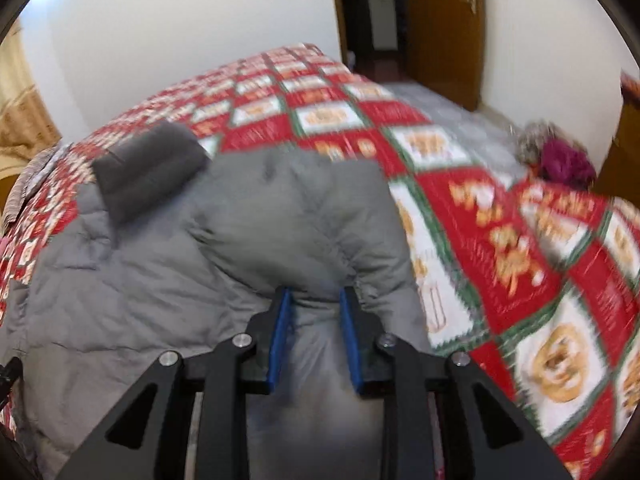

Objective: Fold large clothes
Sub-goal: 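Fold the held sleeve across the jacket body and open the right tool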

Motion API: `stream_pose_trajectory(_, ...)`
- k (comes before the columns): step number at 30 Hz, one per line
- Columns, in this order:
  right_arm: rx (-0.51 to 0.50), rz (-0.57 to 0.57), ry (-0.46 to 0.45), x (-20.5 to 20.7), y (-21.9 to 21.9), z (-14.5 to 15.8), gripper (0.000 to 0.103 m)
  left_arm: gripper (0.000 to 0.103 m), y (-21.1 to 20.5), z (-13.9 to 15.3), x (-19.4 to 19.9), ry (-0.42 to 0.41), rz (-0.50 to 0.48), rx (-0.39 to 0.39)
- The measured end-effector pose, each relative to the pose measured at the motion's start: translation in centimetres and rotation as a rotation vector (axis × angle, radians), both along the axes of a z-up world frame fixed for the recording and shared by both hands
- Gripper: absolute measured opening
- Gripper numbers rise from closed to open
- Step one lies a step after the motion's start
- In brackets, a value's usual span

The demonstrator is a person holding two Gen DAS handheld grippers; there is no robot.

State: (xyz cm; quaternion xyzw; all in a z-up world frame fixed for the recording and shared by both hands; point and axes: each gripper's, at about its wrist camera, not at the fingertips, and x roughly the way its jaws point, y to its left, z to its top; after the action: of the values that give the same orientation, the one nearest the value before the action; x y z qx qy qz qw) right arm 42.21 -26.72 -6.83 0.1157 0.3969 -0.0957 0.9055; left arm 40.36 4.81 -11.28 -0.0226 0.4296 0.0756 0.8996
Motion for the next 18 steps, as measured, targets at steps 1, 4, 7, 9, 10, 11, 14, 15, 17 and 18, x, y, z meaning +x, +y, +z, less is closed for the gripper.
stream_pose_trajectory(1,0.004,0.003,-0.02,-0.3,-0.2,-0.4,0.026,0.102,0.0,-1.0,0.5,0.01,0.005,0.01)
stream_pose_trajectory(4,0.016,0.005,-0.043,-0.4,-0.6,-0.6,0.026,0.102,-0.4,-2.4,1.4,0.007,0.001,0.035)
stream_pose_trajectory(7,0.002,0.001,-0.046,-0.5,-0.4,-0.6,0.026,0.102,-0.5,-2.7,2.0,0.013,0.002,0.042)
stream_pose_trajectory(9,-0.038,-0.006,-0.031,-0.5,0.1,-0.2,0.026,0.102,-0.4,-2.7,1.9,0.01,0.002,0.04)
stream_pose_trajectory(10,-0.056,-0.012,-0.028,-0.9,0.4,0.4,0.027,0.102,-0.4,-2.7,1.8,0.008,0.002,0.036)
stream_pose_trajectory(11,-0.049,-0.011,-0.046,-1.5,0.7,1.1,0.028,0.102,-0.2,-2.8,1.7,0.006,0.001,0.027)
stream_pose_trajectory(14,0.0,0.029,-0.112,-4.1,2.1,3.5,0.03,0.102,-0.1,-2.9,1.8,0.007,0.002,0.006)
stream_pose_trajectory(15,0.009,0.051,-0.119,-4.9,2.8,3.9,0.03,0.102,-0.1,-2.8,1.8,0.006,0.002,0.002)
stream_pose_trajectory(17,0.013,0.097,-0.102,-5.7,4.3,3.7,0.035,0.102,0.1,-2.6,1.7,0.008,-0.006,-0.013)
stream_pose_trajectory(18,-0.002,0.117,-0.075,-5.7,5.0,3.0,0.04,0.102,0.3,-2.3,1.3,0.013,-0.019,-0.03)
